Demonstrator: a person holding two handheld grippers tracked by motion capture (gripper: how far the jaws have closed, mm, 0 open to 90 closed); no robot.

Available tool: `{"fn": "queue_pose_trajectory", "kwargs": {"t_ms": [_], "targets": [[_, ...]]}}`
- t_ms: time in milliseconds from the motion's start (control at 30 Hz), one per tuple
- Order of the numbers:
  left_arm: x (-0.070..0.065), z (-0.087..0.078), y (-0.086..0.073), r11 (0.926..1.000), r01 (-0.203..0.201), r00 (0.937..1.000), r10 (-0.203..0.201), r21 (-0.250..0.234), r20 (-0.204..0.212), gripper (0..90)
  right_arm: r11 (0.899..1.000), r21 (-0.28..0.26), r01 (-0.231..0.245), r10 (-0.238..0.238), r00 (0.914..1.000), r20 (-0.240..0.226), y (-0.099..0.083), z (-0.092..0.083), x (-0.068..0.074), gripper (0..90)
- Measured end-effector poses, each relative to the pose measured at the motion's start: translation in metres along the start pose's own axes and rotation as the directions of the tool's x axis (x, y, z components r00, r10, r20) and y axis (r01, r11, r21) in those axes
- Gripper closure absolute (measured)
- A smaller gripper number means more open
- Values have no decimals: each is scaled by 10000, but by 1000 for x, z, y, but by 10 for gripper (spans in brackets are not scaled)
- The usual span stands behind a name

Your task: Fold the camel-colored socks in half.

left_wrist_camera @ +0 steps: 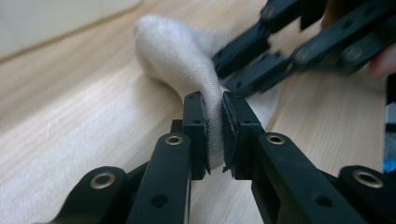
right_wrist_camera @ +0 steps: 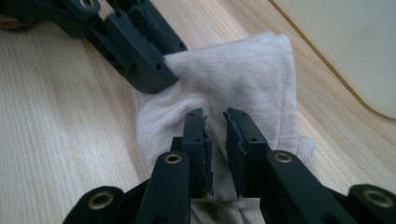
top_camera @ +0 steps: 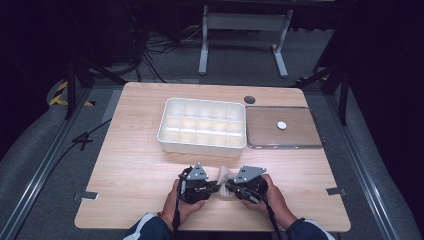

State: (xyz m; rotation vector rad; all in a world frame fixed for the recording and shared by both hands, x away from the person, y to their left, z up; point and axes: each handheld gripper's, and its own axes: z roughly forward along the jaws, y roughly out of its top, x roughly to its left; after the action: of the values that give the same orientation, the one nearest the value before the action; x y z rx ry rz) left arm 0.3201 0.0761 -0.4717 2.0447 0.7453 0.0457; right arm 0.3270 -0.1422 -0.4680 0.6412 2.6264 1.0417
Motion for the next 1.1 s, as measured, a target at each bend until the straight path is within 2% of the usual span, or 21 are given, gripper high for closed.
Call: {"fn": "queue_pose_trajectory", "kwargs": {"t_ms": [133,233,333,400,467,500,567,633,667,767,900,1033,1100], "targets": [[-4,1,4,9993,-198,9998,196,-308,-66,817,10000,-70,-52,52,10000,-10,2,3,0,782],[-2,-1,5,9995,-288,9996,287,-145,-76,818,9999,-121,1,0,9999,102,4,5,2,782],[-2,-2,4,9995,-197,9998,195,-232,-95,817,9998,-197,91,-89,9999,103,4,6,3,779],[-2,-3,5,9994,-301,9994,298,-169,-176,818,9996,-276,78,-76,9999,75,3,6,2,774],[-2,-4,6,9991,-407,9982,410,63,-428,821,9995,-249,183,-182,9998,71,3,5,2,729],[-2,-3,6,9993,-362,9977,368,107,-572,823,9992,-237,307,-303,9994,161,4,4,2,671],[1,-5,6,9991,-350,9968,366,236,-704,825,9996,-237,157,-154,9998,147,4,-3,0,631],[3,-7,5,9998,-203,9982,206,56,-561,825,9988,-461,135,-127,9998,169,3,-12,-3,699],[3,-7,5,9997,-256,9983,255,-7,-529,825,9986,-536,6,3,9998,176,2,-14,-5,719],[2,-7,8,9994,-281,9987,272,-208,-420,822,9992,-297,-251,257,9995,180,-2,-9,-10,756],[-4,-3,12,9985,-437,9986,426,-339,-304,819,9982,-352,-477,491,9980,407,-4,-1,-6,758],[-14,2,15,9951,-988,9940,985,-47,-476,818,9986,-497,-164,194,9981,586,-1,4,1,752],[-13,2,15,9953,-963,9943,960,-54,-463,818,9988,-489,-43,72,9983,584,-1,4,1,703]]}}
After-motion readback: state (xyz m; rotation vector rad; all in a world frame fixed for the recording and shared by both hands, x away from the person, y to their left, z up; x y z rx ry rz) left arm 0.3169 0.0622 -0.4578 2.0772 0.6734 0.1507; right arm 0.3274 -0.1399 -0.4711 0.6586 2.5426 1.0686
